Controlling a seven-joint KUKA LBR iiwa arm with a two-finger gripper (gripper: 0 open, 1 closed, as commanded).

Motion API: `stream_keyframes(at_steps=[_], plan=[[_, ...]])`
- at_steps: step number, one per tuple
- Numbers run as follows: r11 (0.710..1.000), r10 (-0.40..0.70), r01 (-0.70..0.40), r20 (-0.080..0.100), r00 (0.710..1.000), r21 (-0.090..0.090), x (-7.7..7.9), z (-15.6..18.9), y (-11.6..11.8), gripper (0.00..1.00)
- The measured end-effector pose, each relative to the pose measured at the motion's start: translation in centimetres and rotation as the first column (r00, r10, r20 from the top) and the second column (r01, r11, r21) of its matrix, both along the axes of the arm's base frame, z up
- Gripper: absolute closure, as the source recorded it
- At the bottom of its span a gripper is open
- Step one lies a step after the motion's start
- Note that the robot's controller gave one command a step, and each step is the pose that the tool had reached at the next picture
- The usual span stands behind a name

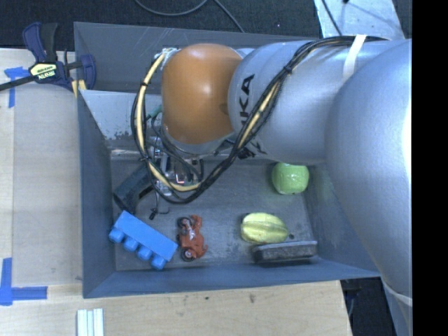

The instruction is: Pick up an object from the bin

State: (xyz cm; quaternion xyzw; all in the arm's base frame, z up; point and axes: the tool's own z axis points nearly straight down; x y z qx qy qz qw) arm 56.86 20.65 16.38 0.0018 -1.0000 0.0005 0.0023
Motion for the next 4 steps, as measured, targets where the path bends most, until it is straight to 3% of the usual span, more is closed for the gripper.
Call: stream_keyframes(at_steps=[2, 3, 4], plan=[[1.0, 0.001, -0.001, 0.007, 1.0, 0.002, 0.2, 0.5, -0.1, 0.0], [0.978, 0.209, -0.209, 0.008, 0.978, 0.001, -2.0, 0.4, -1.1, 0.0], [0.927, 0.376, -0.376, 0.01, 0.927, 0.001, -1.8, -0.2, -1.3, 0.0]])
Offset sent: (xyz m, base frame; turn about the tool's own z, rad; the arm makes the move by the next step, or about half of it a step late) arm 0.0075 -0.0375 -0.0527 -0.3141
